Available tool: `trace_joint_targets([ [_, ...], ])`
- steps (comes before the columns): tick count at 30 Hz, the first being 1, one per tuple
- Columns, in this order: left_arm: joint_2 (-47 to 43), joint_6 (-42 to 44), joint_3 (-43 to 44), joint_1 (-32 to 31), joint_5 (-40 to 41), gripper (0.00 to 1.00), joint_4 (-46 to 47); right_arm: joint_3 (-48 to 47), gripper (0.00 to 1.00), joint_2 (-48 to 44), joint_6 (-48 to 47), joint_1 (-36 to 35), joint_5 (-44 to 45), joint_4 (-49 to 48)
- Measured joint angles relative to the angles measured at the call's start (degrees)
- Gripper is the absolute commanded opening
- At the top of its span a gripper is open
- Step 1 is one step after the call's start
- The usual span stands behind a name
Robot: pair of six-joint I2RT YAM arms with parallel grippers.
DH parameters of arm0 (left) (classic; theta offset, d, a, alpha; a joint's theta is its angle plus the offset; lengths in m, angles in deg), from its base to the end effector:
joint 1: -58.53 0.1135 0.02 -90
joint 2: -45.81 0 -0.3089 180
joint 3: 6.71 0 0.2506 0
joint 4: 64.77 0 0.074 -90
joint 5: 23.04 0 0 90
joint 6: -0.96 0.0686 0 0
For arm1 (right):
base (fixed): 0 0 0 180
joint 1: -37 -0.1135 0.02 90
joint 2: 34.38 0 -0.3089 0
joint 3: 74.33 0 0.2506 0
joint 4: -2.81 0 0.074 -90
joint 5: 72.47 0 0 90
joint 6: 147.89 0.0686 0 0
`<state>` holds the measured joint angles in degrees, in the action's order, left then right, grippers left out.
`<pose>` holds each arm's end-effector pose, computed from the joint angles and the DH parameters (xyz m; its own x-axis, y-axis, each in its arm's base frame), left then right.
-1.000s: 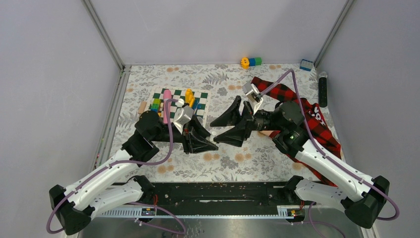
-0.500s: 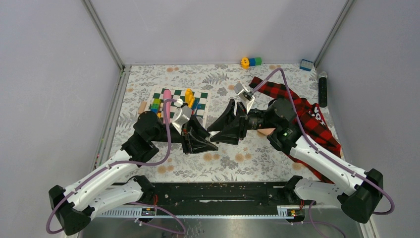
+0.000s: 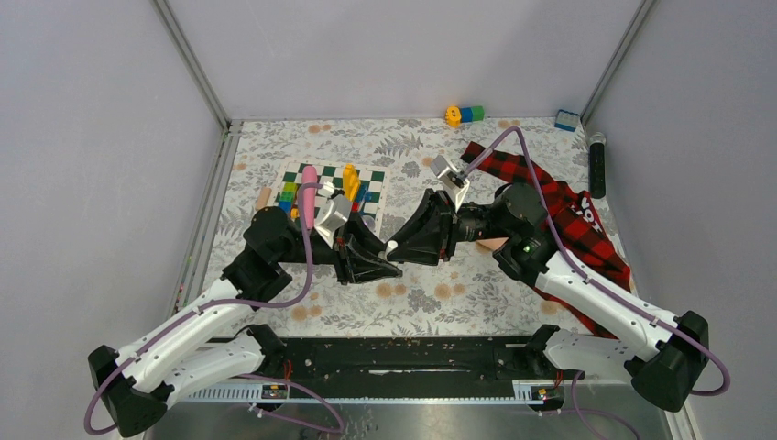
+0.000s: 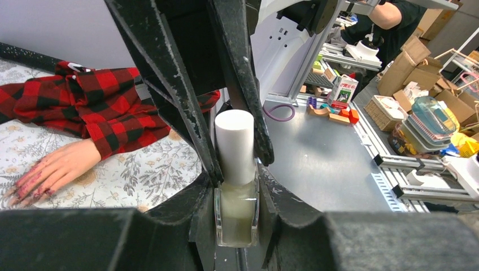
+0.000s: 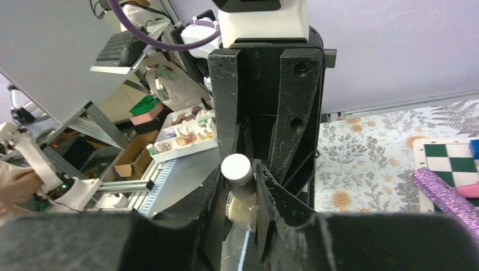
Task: Paint the nails
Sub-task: Screw the nail polish bottle.
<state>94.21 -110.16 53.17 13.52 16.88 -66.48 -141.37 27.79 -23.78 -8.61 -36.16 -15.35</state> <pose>0.0878 -0.1622 0.4144 -0.2442 -0.0828 -0.9662 0.9650 -0.1187 -0.2337 0.1221 0.2037 0.4528 -0.3016 0.1666 -0.9388 -0.9334 -0.2526 0.2551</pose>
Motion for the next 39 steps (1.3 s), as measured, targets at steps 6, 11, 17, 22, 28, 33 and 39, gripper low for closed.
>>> trace_joint_targets([
  [6, -0.83, -0.26, 0.0, 0.2, 1.97, 0.0, -2.34, -1.09, 0.05, 0.02, -4.42, -0.5, 1.09, 3.82],
  [11, -1.9, 0.5, 0.0, 0.7, 5.92, 0.0, -5.2, -2.19, 0.03, 0.24, -7.43, -0.85, 4.46, 8.11],
  [17, -3.63, 2.32, -0.15, 1.18, 14.69, 0.0, -9.86, -3.56, 0.0, 2.25, -8.13, -0.9, 9.75, 11.26],
  [22, -4.79, 3.52, -0.81, 1.22, 22.4, 0.0, -13.44, -3.65, 0.0, 4.76, -6.91, -1.07, 13.88, 11.45],
  [28, -4.94, 4.42, -1.18, 1.4, 30.95, 0.0, -16.94, -4.52, 0.0, 7.72, -5.38, -1.99, 21.14, 13.33],
  [33, -4.76, 5.16, -1.53, 1.46, 37.55, 0.0, -19.69, -5.57, 0.0, 10.19, -2.54, -3.54, 28.72, 15.65],
  [39, -3.21, 6.38, -1.55, 1.7, 45.42, 0.0, -22.95, -7.82, 0.0, 14.49, 3.98, -5.01, 36.72, 18.27],
])
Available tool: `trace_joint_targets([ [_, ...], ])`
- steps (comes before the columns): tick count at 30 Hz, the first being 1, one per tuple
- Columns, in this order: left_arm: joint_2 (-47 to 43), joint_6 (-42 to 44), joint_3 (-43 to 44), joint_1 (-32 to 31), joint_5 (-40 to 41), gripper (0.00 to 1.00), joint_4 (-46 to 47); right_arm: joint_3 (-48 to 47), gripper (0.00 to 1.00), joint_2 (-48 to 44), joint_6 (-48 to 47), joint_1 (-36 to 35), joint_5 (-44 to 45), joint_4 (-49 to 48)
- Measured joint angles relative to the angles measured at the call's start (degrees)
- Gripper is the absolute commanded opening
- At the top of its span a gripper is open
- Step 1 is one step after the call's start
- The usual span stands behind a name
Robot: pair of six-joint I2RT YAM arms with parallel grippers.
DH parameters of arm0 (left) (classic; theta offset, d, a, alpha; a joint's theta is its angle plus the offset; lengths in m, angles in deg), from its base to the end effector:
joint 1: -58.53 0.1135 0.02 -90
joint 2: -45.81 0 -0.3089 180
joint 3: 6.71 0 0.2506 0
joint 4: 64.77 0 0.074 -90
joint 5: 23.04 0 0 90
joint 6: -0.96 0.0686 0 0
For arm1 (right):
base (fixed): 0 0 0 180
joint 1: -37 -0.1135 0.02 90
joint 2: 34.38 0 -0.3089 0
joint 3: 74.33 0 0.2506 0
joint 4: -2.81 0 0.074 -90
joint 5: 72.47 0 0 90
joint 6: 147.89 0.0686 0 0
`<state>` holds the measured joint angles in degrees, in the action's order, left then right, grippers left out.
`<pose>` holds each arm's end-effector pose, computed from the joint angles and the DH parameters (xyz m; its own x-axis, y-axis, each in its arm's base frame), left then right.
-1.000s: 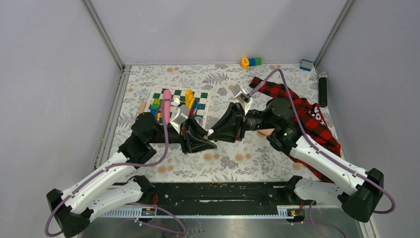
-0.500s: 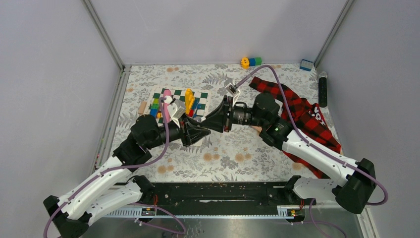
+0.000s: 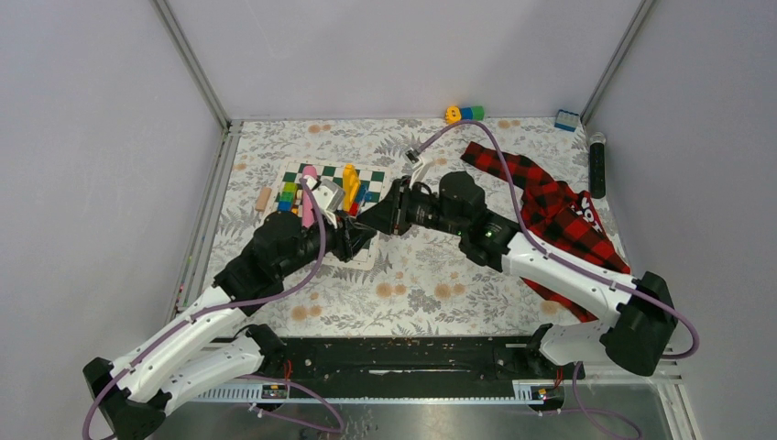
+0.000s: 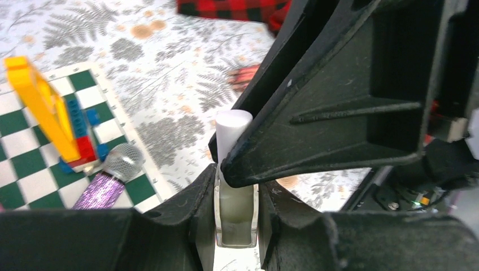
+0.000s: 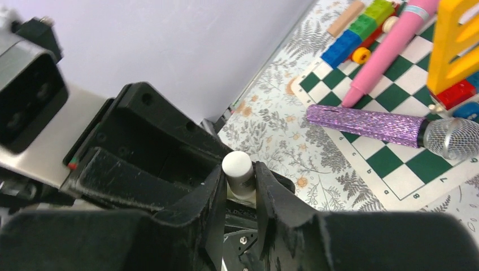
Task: Paint the nails
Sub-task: Screw the nail polish bottle.
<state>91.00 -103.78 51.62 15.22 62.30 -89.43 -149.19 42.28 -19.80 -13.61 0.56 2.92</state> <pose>0.1314 -0.1315 0.3612 -0.3292 -0.0382 -0.9435 0.6802 0.6834 -0.2650 0.1995 0.2745 0.4015 -0.5869 0.2151 -0.7806 -0.7144 0.3162 0.6242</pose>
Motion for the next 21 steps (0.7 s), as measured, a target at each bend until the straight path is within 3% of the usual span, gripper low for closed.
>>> trace_joint_targets([
  [6, 2.75, 1.73, 0.02, 0.44, 5.66, 0.0, -2.32, -4.09, 0.0, 4.48, 3.04, -1.86, 9.18, 6.73],
  [14, 5.33, 4.0, 0.09, 0.35, 7.72, 0.0, -3.32, -4.83, 0.01, 5.81, 4.92, -3.26, 14.67, 9.29],
  [19, 5.2, 5.88, 0.09, 0.39, 6.88, 0.0, -2.49, -5.99, 0.48, 5.7, 3.8, -3.39, 15.21, 10.58],
  [21, 5.22, 7.1, 0.26, 0.44, 5.84, 0.0, -2.14, -6.6, 0.58, 5.25, 2.67, -3.45, 15.43, 11.8],
])
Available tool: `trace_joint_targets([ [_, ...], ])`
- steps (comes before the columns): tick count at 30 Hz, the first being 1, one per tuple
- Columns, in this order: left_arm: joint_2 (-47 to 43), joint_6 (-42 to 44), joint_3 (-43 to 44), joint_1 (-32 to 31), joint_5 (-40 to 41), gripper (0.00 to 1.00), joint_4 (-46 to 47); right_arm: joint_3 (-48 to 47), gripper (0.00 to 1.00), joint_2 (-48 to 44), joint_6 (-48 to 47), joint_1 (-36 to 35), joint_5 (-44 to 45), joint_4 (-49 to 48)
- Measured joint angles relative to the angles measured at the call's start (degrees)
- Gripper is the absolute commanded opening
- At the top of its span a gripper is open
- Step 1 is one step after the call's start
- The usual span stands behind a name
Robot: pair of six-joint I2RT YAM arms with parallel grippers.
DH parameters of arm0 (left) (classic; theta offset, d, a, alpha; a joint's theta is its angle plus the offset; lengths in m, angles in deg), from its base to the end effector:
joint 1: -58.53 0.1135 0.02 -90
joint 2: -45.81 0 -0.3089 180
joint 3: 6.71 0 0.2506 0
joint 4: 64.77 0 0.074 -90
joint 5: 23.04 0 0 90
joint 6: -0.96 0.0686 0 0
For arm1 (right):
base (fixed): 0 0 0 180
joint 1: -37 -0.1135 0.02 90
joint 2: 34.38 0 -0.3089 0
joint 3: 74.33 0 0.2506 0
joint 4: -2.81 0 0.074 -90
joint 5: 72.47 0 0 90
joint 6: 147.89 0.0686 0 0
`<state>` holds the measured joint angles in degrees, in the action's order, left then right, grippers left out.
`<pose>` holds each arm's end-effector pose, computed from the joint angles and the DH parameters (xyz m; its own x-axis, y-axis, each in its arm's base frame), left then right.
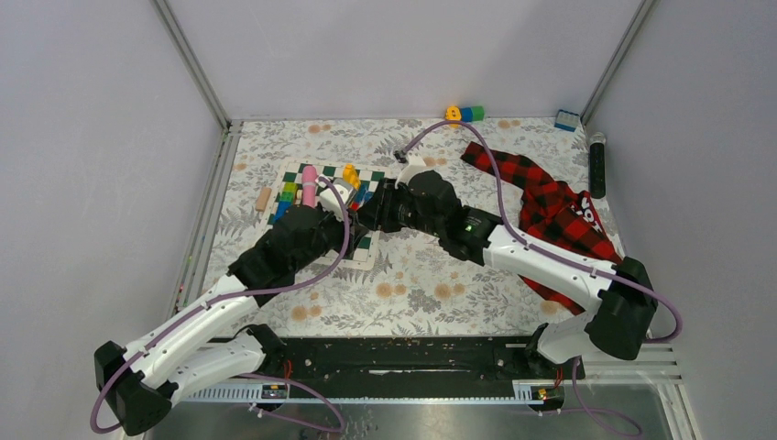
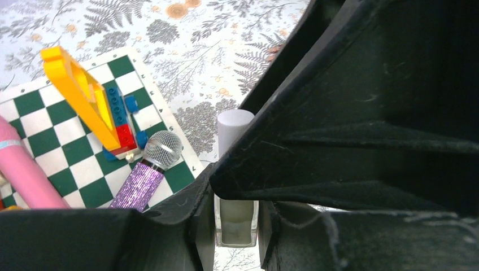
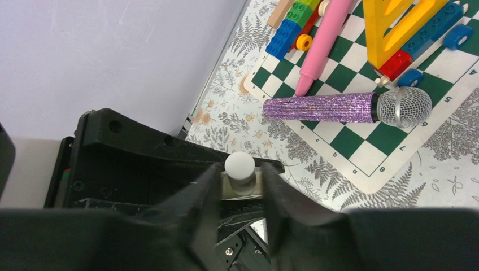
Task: Paint the nails
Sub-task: Screw the nail polish bottle.
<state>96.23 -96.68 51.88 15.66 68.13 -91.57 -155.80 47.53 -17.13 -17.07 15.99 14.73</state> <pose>0.1522 -0.1394 0.3416 -0.3206 0.1162 -0.9401 0.6290 0.7682 -0.1195 0.2135 0.2978 0.3869 -0.6337 0.2378 -0.7361 -0.5428 0.5414 0.6421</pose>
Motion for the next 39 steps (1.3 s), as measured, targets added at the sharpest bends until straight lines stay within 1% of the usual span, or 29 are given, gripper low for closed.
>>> trace_joint_targets([
  [1, -0.07, 0.52, 0.09, 0.07, -1.01, 0.0, 0.28, -0.37, 0.6, -0.52, -1.14, -0.02, 0.26, 1.05],
  [4, -0.11, 1.79, 0.35, 0.11, -4.66, 0.0, 1.95, -1.33, 0.62, -3.02, -3.69, 0.28, 0.37, 4.2],
  [8, -0.04, 2.89, 1.49, 0.22, -11.43, 0.0, 3.06, -1.42, 0.66, -8.96, -6.62, 1.77, -1.42, 6.25],
  [11, -0.22, 2.86, 1.86, 0.22, -16.17, 0.0, 4.83, -1.31, 0.69, -15.21, -9.81, 3.15, -0.94, 7.87],
  [15, -0.9, 1.97, 1.86, 0.28, -22.64, 0.0, 6.56, -0.15, 0.77, -24.63, -13.2, 3.8, 1.05, 10.14],
  [17, -1.07, 0.59, 2.05, 0.44, -28.22, 0.0, 7.98, 1.22, 0.81, -29.0, -14.84, 4.26, 0.98, 10.16],
  [19, -1.07, -1.49, 2.1, 0.48, -34.21, 0.0, 10.36, 3.1, 0.82, -32.65, -17.03, 4.61, -0.83, 8.74],
  [21, -0.81, -4.13, 2.14, 0.48, -40.33, 0.0, 13.35, 4.96, 0.82, -35.17, -19.23, 4.76, -4.98, 6.38],
  [23, 0.0, -7.04, 2.27, 0.48, -45.97, 0.0, 16.79, 6.54, 0.82, -36.72, -21.14, 4.83, -11.06, 2.91],
  [25, 1.11, -10.54, 2.32, 0.46, -51.47, 0.0, 20.76, 7.63, 0.81, -36.83, -21.84, 4.83, -17.97, -0.98],
  [28, 2.19, -15.39, 2.29, 0.42, -57.13, 0.0, 26.49, 8.35, 0.8, -34.95, -21.44, 4.83, -27.87, -6.47],
  [32, 2.21, -19.06, 2.29, 0.22, -61.7, 0.0, 31.17, 8.35, 0.79, -30.64, -19.23, 4.83, -38.53, -13.53],
  [35, 2.21, -20.57, 2.29, 0.07, -63.56, 0.0, 32.85, 8.35, 0.78, -27.02, -17.07, 4.83, -43.6, -16.9],
  [39, 2.21, -21.59, 2.29, 0.02, -64.85, 0.0, 33.97, 8.35, 0.74, -24.15, -15.17, 4.26, -47.84, -19.58],
])
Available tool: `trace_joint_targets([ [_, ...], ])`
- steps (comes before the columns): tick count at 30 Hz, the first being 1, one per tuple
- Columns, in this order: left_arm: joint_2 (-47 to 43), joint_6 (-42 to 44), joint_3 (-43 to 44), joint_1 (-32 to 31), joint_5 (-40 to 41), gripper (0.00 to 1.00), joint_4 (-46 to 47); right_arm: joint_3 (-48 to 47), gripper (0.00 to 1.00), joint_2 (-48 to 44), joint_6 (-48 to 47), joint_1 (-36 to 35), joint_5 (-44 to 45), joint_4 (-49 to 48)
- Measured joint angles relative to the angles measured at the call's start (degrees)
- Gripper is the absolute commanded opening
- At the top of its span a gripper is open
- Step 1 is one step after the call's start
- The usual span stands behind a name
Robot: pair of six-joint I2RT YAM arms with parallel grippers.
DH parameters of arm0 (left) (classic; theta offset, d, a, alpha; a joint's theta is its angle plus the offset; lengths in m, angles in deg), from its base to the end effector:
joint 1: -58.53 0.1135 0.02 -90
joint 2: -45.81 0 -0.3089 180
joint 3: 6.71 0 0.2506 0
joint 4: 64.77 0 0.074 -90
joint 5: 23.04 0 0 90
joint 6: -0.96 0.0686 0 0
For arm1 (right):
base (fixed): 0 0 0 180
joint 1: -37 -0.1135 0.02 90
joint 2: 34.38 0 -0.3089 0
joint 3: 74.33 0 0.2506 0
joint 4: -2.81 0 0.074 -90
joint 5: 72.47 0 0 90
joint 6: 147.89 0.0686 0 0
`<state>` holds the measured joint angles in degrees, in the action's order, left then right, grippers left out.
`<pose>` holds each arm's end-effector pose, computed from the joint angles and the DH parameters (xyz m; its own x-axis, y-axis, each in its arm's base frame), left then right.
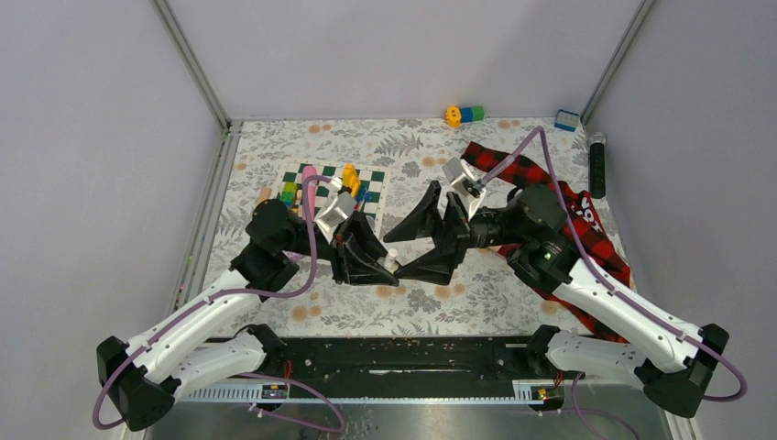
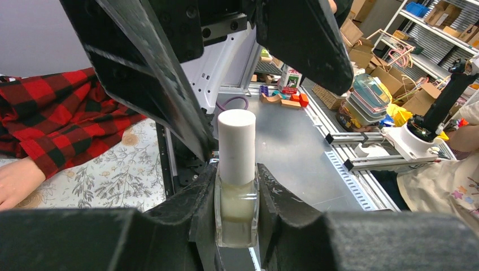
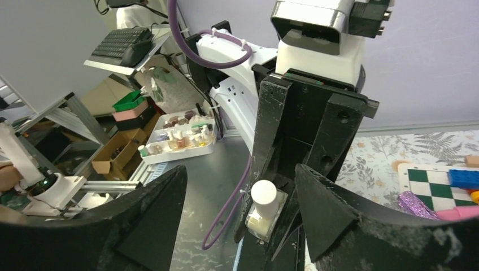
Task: Paint the nails
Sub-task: Screw the nail polish bottle.
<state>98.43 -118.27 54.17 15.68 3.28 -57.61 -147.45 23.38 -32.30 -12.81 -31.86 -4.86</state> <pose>0.0910 -0.1683 0.4227 -0.2865 -0.0296 -0.9576 0.9111 -0.3174 -0.2628 0.0932 0.1910 0.4876 -0.1818 0.2204 -0.9583 -0.9641 -0.2316 0.1296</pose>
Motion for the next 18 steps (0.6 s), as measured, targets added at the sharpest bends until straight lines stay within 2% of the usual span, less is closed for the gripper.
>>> trace_joint_targets([
  [7, 0.0, -0.87, 0.0, 0.0, -0.63, 0.0, 0.68, -0.02, 0.62, 1.75, 0.63, -0.72, -3.23, -0.66],
  [13, 0.0, -0.96, 0.0, -0.07, -0.83, 0.0, 1.14, -0.02, 0.47, 2.86, 0.61, -0.79, -3.93, -0.55],
  [15, 0.0, -1.07, 0.0, -0.13, -0.92, 0.0, 1.22, -0.04, 0.37, 3.13, 0.55, -0.79, -3.98, -0.37],
  [18, -0.07, -1.09, 0.0, -0.46, -1.22, 0.0, 1.42, -0.22, 0.09, 3.54, -0.02, -0.76, -3.58, -0.11],
])
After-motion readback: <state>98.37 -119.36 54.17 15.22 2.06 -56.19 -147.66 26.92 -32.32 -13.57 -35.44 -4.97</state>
